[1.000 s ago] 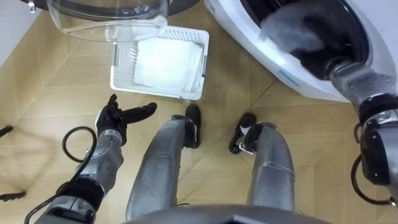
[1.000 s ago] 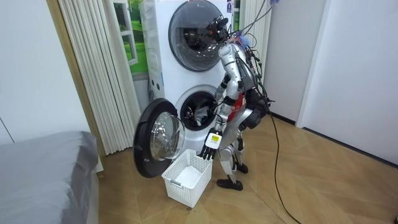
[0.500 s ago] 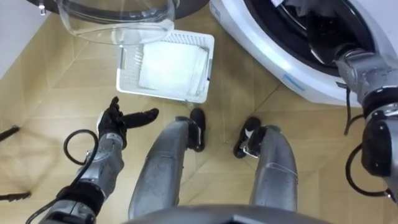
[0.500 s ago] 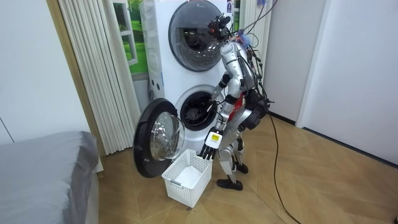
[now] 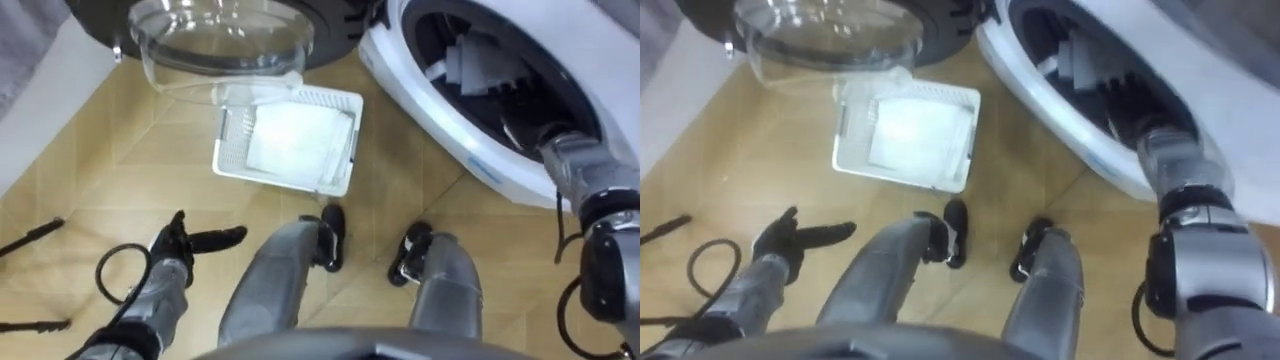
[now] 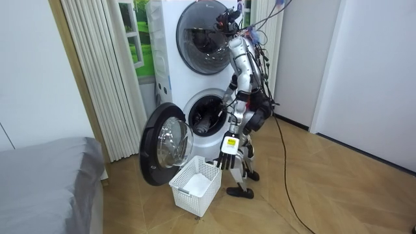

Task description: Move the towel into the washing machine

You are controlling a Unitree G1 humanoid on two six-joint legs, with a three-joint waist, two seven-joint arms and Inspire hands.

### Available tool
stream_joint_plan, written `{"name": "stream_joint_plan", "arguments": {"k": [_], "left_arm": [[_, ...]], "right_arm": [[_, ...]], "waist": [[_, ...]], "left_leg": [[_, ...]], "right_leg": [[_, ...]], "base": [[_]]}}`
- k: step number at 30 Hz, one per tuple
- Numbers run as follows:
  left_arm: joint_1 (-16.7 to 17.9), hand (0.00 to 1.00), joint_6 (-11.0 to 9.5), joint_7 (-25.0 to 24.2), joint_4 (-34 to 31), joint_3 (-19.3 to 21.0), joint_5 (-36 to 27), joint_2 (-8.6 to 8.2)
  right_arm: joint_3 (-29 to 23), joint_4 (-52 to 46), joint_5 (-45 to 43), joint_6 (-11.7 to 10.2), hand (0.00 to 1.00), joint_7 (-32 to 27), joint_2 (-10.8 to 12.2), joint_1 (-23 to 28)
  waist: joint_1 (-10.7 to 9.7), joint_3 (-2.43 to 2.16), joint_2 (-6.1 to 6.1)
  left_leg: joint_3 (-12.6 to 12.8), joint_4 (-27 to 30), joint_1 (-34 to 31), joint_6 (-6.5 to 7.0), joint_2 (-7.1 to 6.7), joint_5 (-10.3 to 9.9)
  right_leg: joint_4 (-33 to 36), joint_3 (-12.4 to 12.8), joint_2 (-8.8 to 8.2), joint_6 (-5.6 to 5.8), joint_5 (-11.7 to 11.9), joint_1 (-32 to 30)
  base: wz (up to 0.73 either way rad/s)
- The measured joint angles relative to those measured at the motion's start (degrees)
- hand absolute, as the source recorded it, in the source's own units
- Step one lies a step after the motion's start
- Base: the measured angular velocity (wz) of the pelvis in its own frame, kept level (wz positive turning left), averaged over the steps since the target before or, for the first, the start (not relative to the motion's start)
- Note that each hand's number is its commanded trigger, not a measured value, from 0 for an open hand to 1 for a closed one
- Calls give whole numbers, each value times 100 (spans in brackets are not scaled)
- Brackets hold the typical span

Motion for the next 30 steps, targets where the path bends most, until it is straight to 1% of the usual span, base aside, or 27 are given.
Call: {"name": "stream_joint_plan", "arguments": {"k": [2,3,4,5,6,7,8,9,10,11,12,13,14,16,17,19,20,21,22,23,25,26,27,28,29,30], "left_arm": [[6,0,-5,-24,217,108,145,11],[25,0,-4,-32,336,193,354,9],[48,0,0,-89,467,221,567,9],[64,0,-1,-108,530,224,677,9],[99,0,9,-146,665,222,808,10],[126,0,13,-200,763,210,878,20],[145,0,12,-218,789,204,882,28],[176,0,7,-257,844,195,884,43],[224,0,5,-325,886,203,926,49],[253,0,0,-370,915,204,976,58],[282,0,3,-434,1044,215,1038,62],[328,0,17,-478,1140,209,1133,63],[370,0,25,-486,1146,209,1148,68],[517,0,32,-520,1161,247,1208,71],[558,0,42,-528,1161,272,1228,66],[725,0,95,-607,1144,416,1536,54],[762,0,115,-618,1134,442,1623,53],[828,0,155,-624,1131,457,1779,45],[887,0,204,-632,1129,472,1910,15],[902,0,238,-632,1129,505,2002,-7],[1004,0,361,-636,1130,714,2333,-97],[1016,0,397,-636,1131,740,2414,-112],[1040,0,468,-641,1132,804,2581,-137],[1048,0,526,-646,1157,895,2719,-156],[1050,0,553,-646,1173,900,2745,-157],[1058,0,626,-651,1187,898,2754,-159]], "right_arm": [[1,168,-520,-95,0,96,86,225],[1,220,-1036,-204,0,111,137,448],[13,310,-1730,-296,0,181,136,694],[84,336,-2114,-306,0,239,146,816],[270,464,-2823,-429,0,247,181,1027],[550,495,-3517,-507,0,195,184,1269],[741,503,-3862,-534,0,175,186,1395],[1064,579,-4509,-583,0,112,223,1585],[1238,643,-4933,-601,0,58,279,1757],[1286,652,-5110,-605,0,34,312,1861],[1347,718,-5415,-609,0,12,368,2027],[1379,737,-5620,-609,0,10,396,2216],[1417,734,-5667,-610,0,6,404,2292],[1449,729,-5864,-616,0,-20,466,2524],[1449,721,-5926,-618,0,-28,491,2570],[1449,666,-6118,-625,0,-34,610,2686],[1451,664,-6179,-631,0,-34,642,2694],[1451,661,-6298,-649,0,-27,682,2753],[1447,635,-6324,-656,0,-28,698,2789],[1445,622,-6326,-661,0,-30,703,2795],[1443,623,-6401,-662,0,-18,739,2799],[1443,623,-6439,-662,0,-10,749,2798],[1441,623,-6512,-664,0,16,778,2798],[1440,622,-6540,-665,0,38,819,2786],[1441,622,-6556,-665,0,52,843,2786],[1429,611,-6615,-661,0,82,878,2786]], "waist": [[-10,-18,29],[-10,-29,22],[-19,-34,23],[-21,-36,24],[-40,-88,28],[-52,-147,20],[-63,-164,25],[-64,-170,25],[-64,-177,11],[-78,-189,-12],[-107,-212,-61],[-134,-227,-99],[-151,-234,-113],[-162,-241,-148],[-161,-241,-151],[-167,-243,-168],[-168,-241,-175],[-178,-260,-200],[-177,-263,-206],[-176,-253,-209],[-181,-246,-243],[-181,-244,-249],[-182,-239,-287],[-179,-240,-287],[-178,-228,-316],[-185,-217,-337]], "left_leg": [[-92,-89,179,-20,27,-11],[-131,-175,331,-27,37,-14],[-157,-272,520,-32,42,-17],[-157,-345,629,-33,45,-17],[-154,-495,844,-38,48,-14],[-147,-613,1023,-43,61,-16],[-142,-647,1105,-51,89,-20],[-120,-761,1290,-83,167,-28],[-103,-884,1476,-108,222,-17],[-97,-960,1577,-124,234,-8],[-85,-1124,1805,-159,254,16],[-76,-1269,2041,-191,277,36],[-72,-1319,2135,-205,288,41],[-59,-1444,2448,-281,352,23],[-60,-1477,2525,-302,368,21],[-62,-1546,2756,-385,430,-4],[-66,-1569,2810,-409,432,-6],[-73,-1637,2921,-448,441,14],[-76,-1696,3033,-473,447,28],[-80,-1729,3092,-486,447,35],[-89,-1839,3312,-517,444,53],[-87,-1843,3353,-518,444,53],[-87,-1848,3418,-518,444,53],[-88,-1854,3483,-523,445,50],[-89,-1857,3515,-532,448,44],[-94,-1858,3583,-563,459,25]], "right_leg": [[-216,-65,89,43,27,284],[-378,-103,130,65,48,479],[-512,-96,180,86,77,687],[-595,-87,205,94,94,797],[-729,-83,243,114,127,1015],[-894,-69,288,130,165,1199],[-990,-80,330,142,198,1306],[-1246,-89,447,118,311,1539],[-1474,-85,546,103,399,1760],[-1576,-71,585,99,426,1868],[-1792,-68,640,107,486,2094],[-1973,-71,699,89,535,2334],[-2034,-85,721,81,545,2431],[-2300,-103,829,64,573,2800],[-2364,-102,860,60,578,2887],[-2614,-143,976,29,604,3204],[-2665,-155,999,25,606,3272],[-2731,-162,1025,21,607,3365],[-2811,-186,1048,13,604,3496],[-2821,-199,1049,5,600,3550],[-2907,-215,1069,-19,582,3760],[-2917,-220,1072,-22,579,3809],[-2983,-222,1083,-24,577,3907],[-3040,-217,1096,-24,577,4006],[-3079,-211,1104,-24,577,4053],[-3096,-190,1120,-25,576,4119]], "base": [[11],[6],[0],[-8],[-13],[-13],[-24],[-29],[-29],[-22],[-18],[-14],[-9],[-6],[-3],[0],[0],[5],[6],[8],[6],[5],[4],[4],[0],[0]]}}
